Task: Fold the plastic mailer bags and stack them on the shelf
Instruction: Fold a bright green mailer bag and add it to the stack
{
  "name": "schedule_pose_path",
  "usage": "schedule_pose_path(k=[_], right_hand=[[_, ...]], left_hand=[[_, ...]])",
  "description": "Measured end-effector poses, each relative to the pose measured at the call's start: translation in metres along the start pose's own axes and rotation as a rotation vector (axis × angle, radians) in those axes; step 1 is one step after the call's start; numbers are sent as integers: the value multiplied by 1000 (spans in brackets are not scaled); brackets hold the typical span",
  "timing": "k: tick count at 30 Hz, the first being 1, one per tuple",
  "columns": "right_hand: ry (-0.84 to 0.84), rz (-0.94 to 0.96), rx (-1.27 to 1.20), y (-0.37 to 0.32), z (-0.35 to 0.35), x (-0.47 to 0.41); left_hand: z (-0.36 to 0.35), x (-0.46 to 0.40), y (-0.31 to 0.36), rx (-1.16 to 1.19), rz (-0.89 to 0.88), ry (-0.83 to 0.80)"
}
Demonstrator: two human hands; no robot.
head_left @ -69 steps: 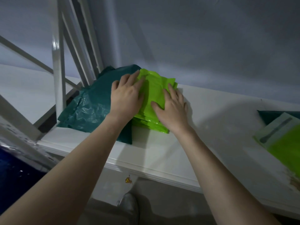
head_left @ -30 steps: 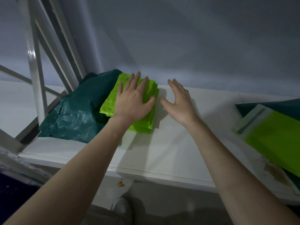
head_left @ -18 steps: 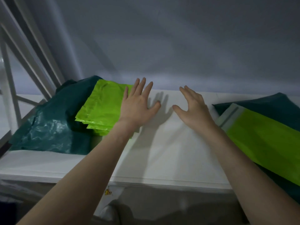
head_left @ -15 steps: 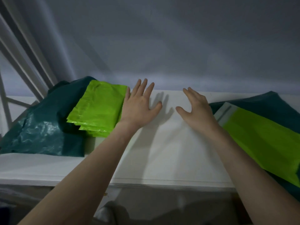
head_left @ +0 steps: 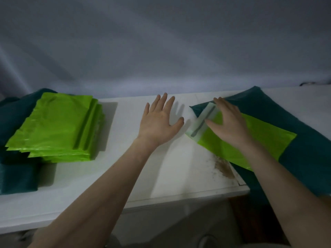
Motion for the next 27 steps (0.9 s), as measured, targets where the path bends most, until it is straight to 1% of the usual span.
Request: schedule_pose_path(k=[5, 10, 12, 15, 18, 22, 27], right_hand=[[-38, -84, 73, 44, 9, 15], [-100, -184, 150, 82, 11, 31], [-133, -221, 186, 94, 11, 36], [-160, -274, 190, 106, 9, 42], [-162, -333, 179, 112, 9, 46], [-140, -361, 229, 109, 13, 47], [-108, -376, 234, 101, 17, 41]], left_hand=[[-40, 0, 28, 25, -6, -110], [-76, 8, 56, 13, -51, -154], [-85, 14, 69, 5, -101, -155], [-95, 26, 93, -11, -228, -142], [-111, 38, 108, -44, -289, -184], [-129, 42, 105, -110, -249, -256], [-124, 34, 93, -149, -207, -248]])
Point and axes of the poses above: each hand's wrist, its own x-axis away from the middle knuckle, its own z-axis out of the back of the hand, y = z × x, the point moved 10 cm from there along -x, towards the middle knuckle, and after that the axes turned 15 degrees about z, right-handed, at the moved point
